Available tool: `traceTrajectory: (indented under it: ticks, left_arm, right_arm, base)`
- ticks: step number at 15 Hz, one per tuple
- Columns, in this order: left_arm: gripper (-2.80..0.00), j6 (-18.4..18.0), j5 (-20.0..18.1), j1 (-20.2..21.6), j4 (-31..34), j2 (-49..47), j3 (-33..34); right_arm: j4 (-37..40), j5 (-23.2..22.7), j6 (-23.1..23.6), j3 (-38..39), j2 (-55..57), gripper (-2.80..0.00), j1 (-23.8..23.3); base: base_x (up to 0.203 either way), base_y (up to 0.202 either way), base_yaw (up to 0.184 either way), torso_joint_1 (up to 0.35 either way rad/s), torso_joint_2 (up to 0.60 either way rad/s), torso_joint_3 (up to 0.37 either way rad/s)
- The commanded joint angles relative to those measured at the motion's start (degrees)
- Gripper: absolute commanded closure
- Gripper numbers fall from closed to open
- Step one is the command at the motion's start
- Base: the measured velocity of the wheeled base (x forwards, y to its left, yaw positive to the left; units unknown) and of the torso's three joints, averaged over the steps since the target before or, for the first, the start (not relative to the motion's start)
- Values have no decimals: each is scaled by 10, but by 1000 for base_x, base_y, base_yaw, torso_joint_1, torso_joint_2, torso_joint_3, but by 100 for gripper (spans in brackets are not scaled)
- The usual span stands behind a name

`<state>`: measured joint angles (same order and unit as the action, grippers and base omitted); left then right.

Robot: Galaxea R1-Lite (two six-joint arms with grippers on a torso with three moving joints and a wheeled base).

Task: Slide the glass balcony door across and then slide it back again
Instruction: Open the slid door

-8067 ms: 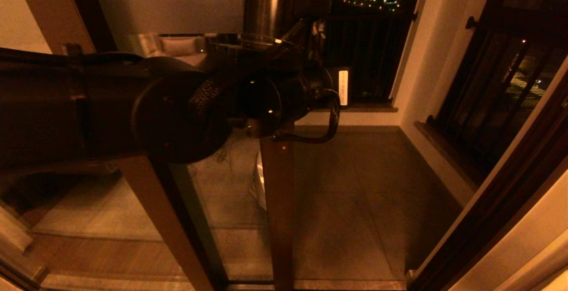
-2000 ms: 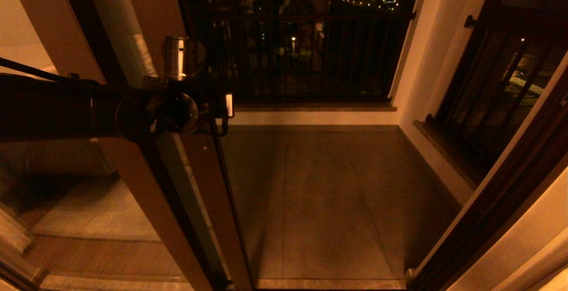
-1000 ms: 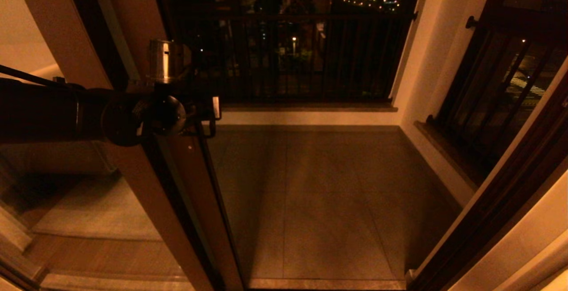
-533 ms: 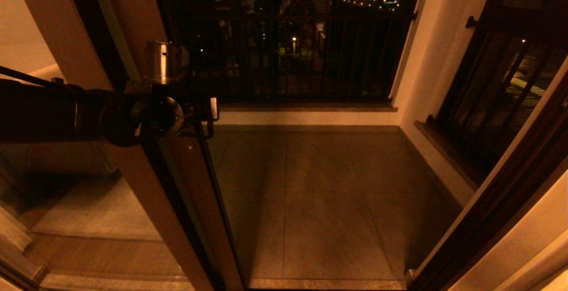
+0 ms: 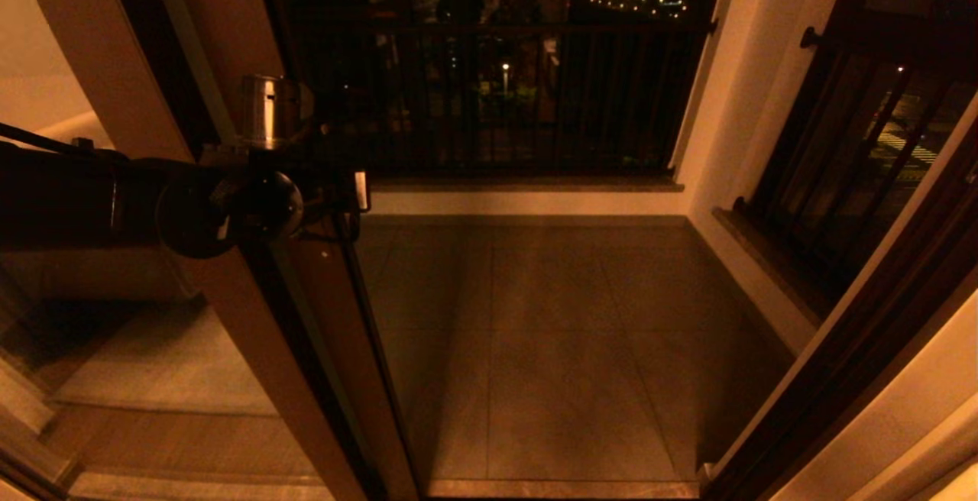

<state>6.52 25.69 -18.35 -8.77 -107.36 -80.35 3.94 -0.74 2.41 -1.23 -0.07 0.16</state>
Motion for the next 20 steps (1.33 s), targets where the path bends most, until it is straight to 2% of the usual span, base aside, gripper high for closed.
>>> traceTrajectory:
  ticks: [1,17,20]
  left_arm:
    - [0,1,5,2,1,2,0]
    - [0,2,5,14,0,4,13]
    - [0,3,-15,1,1,48,28]
  right_arm:
    - [0,0,0,0,1,0,0]
    - [0,0,0,0,1,0,0]
    - [0,0,0,0,1,0,0]
  base:
    - [0,0,0,0,0,0]
    - [0,0,0,0,0,0]
    - [0,0,0,0,0,0]
